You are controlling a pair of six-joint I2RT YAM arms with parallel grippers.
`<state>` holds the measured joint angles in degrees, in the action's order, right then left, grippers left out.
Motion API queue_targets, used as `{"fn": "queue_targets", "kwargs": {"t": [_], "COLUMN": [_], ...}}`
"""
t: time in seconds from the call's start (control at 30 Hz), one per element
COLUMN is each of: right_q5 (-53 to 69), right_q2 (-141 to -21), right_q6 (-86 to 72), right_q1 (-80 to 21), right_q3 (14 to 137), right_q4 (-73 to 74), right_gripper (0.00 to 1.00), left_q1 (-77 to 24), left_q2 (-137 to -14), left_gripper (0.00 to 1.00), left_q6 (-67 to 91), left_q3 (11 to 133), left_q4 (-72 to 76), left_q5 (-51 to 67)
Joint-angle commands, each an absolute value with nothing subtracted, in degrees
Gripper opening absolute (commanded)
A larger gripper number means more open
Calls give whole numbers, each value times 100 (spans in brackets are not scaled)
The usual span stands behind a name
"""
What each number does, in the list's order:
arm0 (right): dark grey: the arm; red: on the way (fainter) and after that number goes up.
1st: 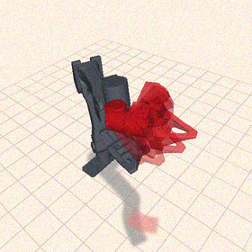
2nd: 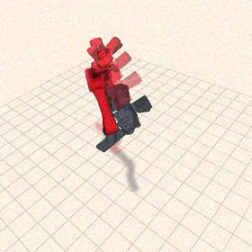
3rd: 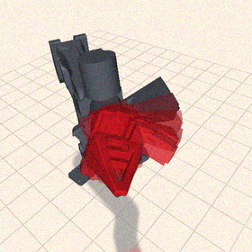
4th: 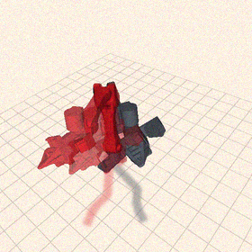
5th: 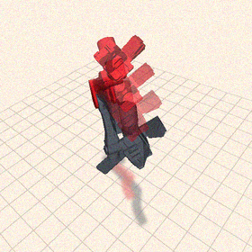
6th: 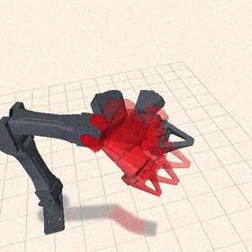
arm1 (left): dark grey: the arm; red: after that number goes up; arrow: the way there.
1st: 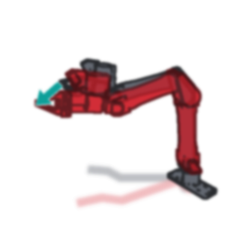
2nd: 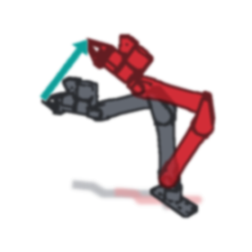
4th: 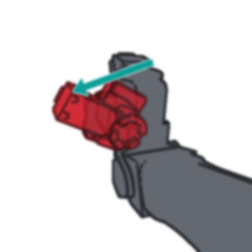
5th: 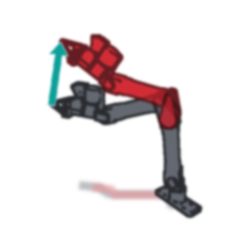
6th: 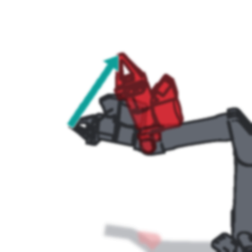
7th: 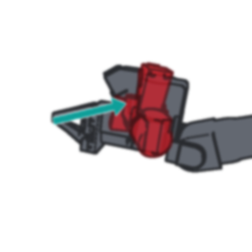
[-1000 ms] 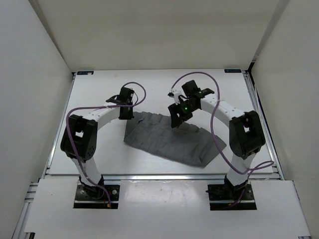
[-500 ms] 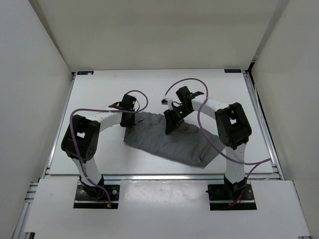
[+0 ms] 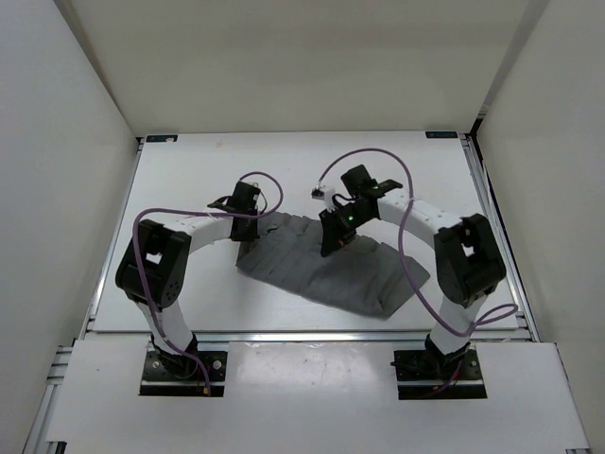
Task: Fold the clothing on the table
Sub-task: Fold the skirt
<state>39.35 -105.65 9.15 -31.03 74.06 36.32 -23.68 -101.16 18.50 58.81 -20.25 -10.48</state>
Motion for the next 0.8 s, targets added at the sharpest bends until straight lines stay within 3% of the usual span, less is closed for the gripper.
{"fn": "queue_targets", "kwargs": {"t": [0.0, 0.17, 0.67, 0.77], "right_q5": [3446, 3103, 1346, 827], "right_q2": [-9906, -10107, -12401, -12621], "right_q6": [782, 835, 106, 35], "right_q1": [-2954, -2716, -2276, -2241], "right_q3": [7637, 8147, 9641, 9870], "right_q4": [3507, 3613, 3297, 3234], "right_gripper": [0, 0, 0, 6], "left_q1": [-2452, -2540, -2601, -2593], "left_q2": [-10037, -9941, -9642, -9537], "left_gripper": [0, 0, 0, 0], "left_q6": [1951, 1978, 2048, 2057], "left_q3": [5651, 5555, 5371, 5309], "left_q4": [-2145, -2206, -2312, -2329], "left_q5": [-931, -967, -976, -1002]}}
